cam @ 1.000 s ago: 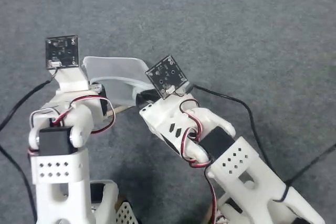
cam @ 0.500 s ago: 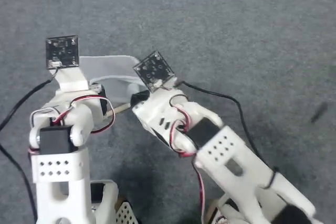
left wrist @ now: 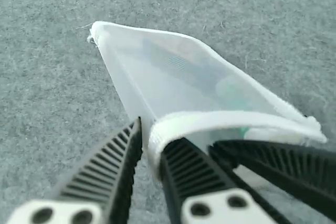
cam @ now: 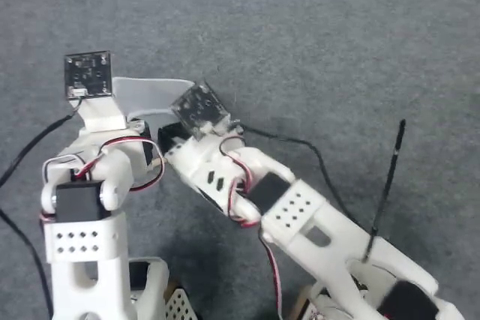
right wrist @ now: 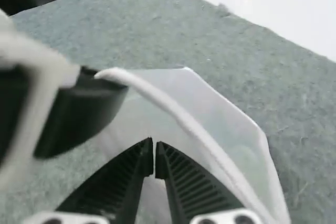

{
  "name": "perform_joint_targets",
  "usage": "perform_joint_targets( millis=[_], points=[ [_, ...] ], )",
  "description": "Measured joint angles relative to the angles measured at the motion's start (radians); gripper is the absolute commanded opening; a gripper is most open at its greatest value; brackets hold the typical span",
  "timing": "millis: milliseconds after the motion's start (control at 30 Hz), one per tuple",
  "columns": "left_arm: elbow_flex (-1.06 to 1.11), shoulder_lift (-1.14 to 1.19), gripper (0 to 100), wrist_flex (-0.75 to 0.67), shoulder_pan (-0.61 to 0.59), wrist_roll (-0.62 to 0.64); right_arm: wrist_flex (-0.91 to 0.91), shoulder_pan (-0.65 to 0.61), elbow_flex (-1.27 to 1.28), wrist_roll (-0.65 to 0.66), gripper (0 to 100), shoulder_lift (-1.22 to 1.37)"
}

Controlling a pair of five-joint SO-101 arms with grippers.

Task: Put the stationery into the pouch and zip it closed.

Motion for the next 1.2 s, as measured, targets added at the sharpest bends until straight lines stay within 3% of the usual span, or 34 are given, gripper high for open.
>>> perform_joint_targets(
  millis=[267,667,900,1200],
  points=[
    [0.000,0.000,1,0.000,0.000,0.000,0.009,-0.002,0.098,0.071,0.6,-0.242],
    [0.000,0.000,1,0.000,0.000,0.000,0.273,0.095,0.035,0.094,0.6,-0.353],
    [0.000,0.000,1,0.000,0.000,0.000,0.433,0.130,-0.092,0.094,0.6,-0.213],
    [0.000,0.000,1,0.000,0.000,-0.002,0.341,0.123,-0.101,0.094,0.6,0.005]
  ],
)
